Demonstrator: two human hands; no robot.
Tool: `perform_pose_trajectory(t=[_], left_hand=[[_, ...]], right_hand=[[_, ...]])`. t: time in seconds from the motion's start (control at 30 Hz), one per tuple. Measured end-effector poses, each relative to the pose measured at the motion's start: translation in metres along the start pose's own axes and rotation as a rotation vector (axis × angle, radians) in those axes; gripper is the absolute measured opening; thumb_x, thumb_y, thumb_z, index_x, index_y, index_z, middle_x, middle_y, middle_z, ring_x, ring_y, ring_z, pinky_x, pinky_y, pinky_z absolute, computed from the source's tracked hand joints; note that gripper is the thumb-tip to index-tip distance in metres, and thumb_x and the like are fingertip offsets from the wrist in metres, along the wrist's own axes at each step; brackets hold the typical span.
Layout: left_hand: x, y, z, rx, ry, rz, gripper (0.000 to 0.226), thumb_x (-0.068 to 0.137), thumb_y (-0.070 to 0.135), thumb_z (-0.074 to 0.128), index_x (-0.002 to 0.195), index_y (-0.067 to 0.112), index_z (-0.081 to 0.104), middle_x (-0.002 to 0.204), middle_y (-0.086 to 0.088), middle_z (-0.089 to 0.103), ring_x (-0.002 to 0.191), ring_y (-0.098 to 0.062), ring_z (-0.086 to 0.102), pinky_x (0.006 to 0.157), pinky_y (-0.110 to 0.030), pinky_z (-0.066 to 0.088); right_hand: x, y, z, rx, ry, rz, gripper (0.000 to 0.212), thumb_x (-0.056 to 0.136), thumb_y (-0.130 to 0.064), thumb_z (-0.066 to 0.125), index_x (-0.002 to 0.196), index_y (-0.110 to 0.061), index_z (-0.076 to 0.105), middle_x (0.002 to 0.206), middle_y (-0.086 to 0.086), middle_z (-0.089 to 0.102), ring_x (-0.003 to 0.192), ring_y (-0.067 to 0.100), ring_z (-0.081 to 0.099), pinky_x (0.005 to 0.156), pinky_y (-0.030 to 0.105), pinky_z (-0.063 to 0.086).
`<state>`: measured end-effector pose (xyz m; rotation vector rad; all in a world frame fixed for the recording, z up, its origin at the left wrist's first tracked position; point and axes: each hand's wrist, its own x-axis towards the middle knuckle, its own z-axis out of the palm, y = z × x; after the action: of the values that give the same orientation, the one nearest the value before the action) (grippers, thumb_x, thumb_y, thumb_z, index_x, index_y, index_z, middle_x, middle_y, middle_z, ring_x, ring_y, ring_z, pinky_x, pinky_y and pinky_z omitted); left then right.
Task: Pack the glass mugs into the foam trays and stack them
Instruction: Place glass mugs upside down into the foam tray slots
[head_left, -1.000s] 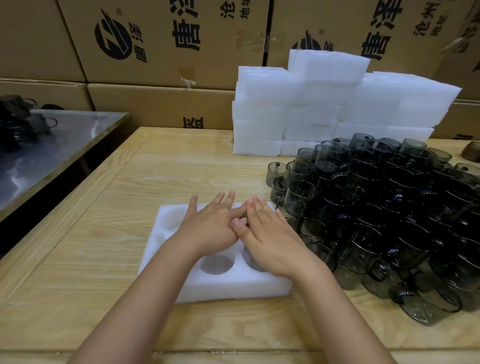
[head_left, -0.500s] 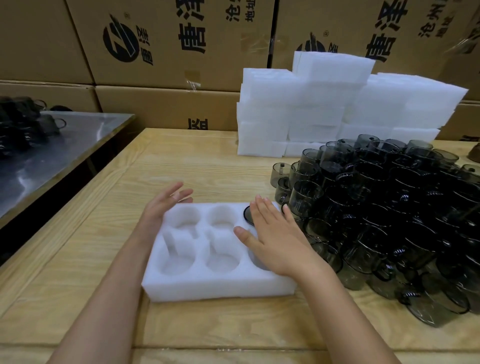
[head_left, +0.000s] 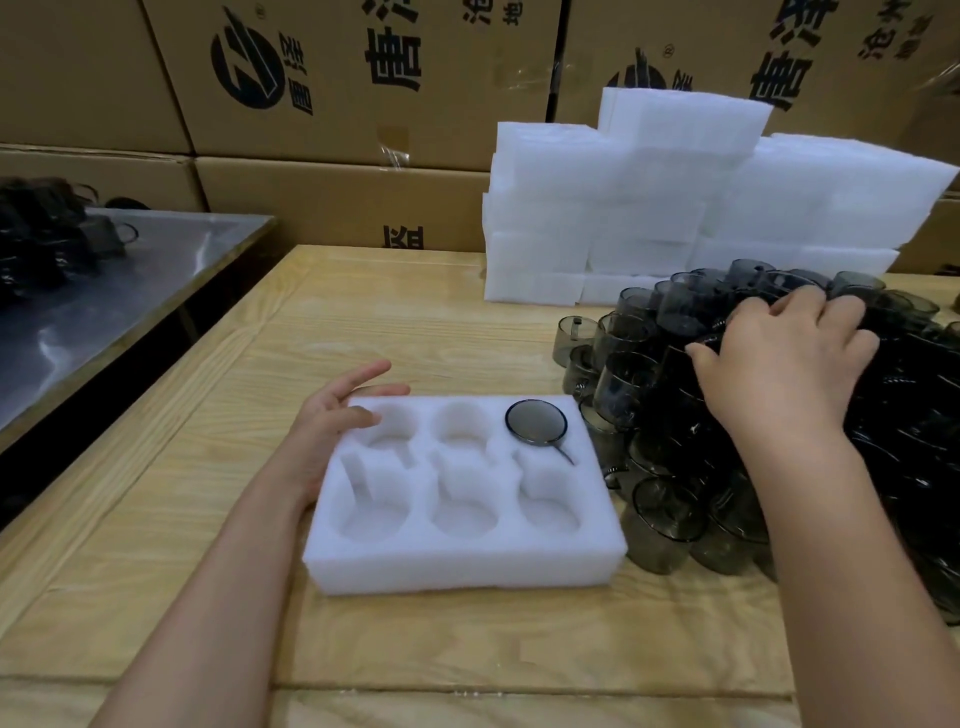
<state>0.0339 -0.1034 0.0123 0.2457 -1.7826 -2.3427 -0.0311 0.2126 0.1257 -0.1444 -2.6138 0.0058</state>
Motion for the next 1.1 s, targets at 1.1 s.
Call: perform_pose_trajectory(t=[1.1], left_hand=[[-0.007,-0.007,0.001,-0.087,-0.297,0.140,0.048,0.067,0.049,0.077,0.102,0.016,0.073,0.093,-0.007,0.071,0.082,-0.023,0.068,0.069,-0.032,0.054]], right_hand=[[-0.051,-0.132,-0.001,1.143,-0.565,-0.735,0.011,0.085,-0.009,0.065,0.083,-0.020,0.062,0.105,-0.009,0.044,0.111,0.013,0.047,0.099,0.026,0.041]])
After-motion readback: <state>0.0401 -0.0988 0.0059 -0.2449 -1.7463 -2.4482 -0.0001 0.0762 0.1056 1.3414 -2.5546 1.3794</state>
